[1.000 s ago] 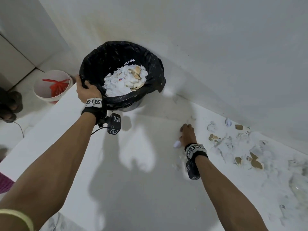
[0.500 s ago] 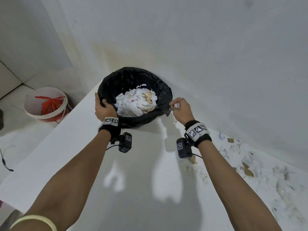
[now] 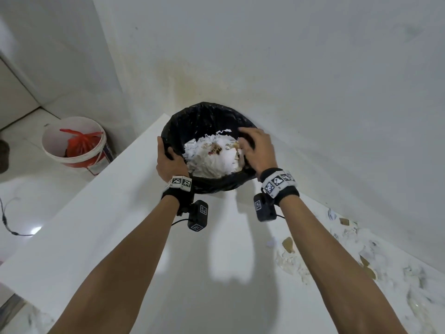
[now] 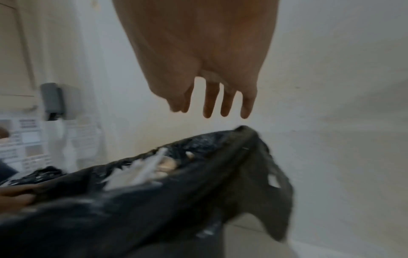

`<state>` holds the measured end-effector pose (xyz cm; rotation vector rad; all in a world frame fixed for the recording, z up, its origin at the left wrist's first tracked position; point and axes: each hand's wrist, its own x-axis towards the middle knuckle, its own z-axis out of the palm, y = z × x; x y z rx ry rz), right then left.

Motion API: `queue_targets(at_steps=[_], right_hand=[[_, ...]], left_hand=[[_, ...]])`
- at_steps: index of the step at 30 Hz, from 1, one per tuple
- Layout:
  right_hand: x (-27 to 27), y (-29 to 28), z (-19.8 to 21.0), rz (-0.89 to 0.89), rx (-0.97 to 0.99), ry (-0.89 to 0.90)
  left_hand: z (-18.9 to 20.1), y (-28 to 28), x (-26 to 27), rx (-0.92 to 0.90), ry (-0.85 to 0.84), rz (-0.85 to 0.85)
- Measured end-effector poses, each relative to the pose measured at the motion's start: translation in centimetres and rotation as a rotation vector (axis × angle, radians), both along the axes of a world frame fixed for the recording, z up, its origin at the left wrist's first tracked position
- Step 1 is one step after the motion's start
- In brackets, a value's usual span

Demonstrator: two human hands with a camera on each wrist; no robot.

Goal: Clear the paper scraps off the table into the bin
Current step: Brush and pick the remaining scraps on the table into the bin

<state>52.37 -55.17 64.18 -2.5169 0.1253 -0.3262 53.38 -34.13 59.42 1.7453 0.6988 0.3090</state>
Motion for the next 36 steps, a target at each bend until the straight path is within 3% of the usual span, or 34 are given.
queue_targets(at_steps=[3, 6, 11, 17, 19, 21, 25, 28, 30, 33, 36], right_hand=[[-1.4, -4.7, -2.3, -0.195, 0.078, -0.112], [-3.7, -9.2, -7.0, -0.327, 0.055, 0.036], [-5.8, -12.9, -14.4, -0.176, -0.051, 0.45], [-3.7, -13.2, -18.5, -0.014, -0.14, 0.637], [-4.9, -11.9, -19.7, 0.07, -0.212, 0.734], [-7.8, -10.2, -21.0, 0.2, -0.313, 0.712], [-13.5, -9.5, -21.2, 0.296, -0.488, 0.598], [-16.3, -11.9, -20.3, 0.274, -0.55, 0.658], [-17.9, -14.1, -19.9, 0.202, -0.505, 0.712], [-20.6, -15.3, -18.8, 0.072, -0.249, 0.86], [-24.6, -13.8, -18.6, 0.071, -0.22, 0.889]], left_hand=[[-0.2, 0.0, 0.2, 0.008, 0.022, 0.008], [-0.6, -0.1, 0.5, 0.018, 0.013, 0.01], [-1.0, -0.3, 0.4, 0.075, -0.002, 0.011], [-1.9, -0.4, 1.0, 0.107, -0.025, 0.052], [-2.1, -0.4, 1.0, 0.133, -0.037, 0.047], [-2.3, -0.5, 1.2, 0.135, -0.046, 0.044], [-2.6, -0.7, 0.9, 0.127, -0.054, 0.051], [-2.7, -1.2, 0.1, 0.122, -0.052, 0.042], [-2.6, -1.5, -0.6, 0.137, -0.039, 0.05], [-2.5, -2.3, -1.6, 0.122, -0.057, 0.032], [-2.4, -3.0, -2.5, 0.124, -0.062, 0.008]])
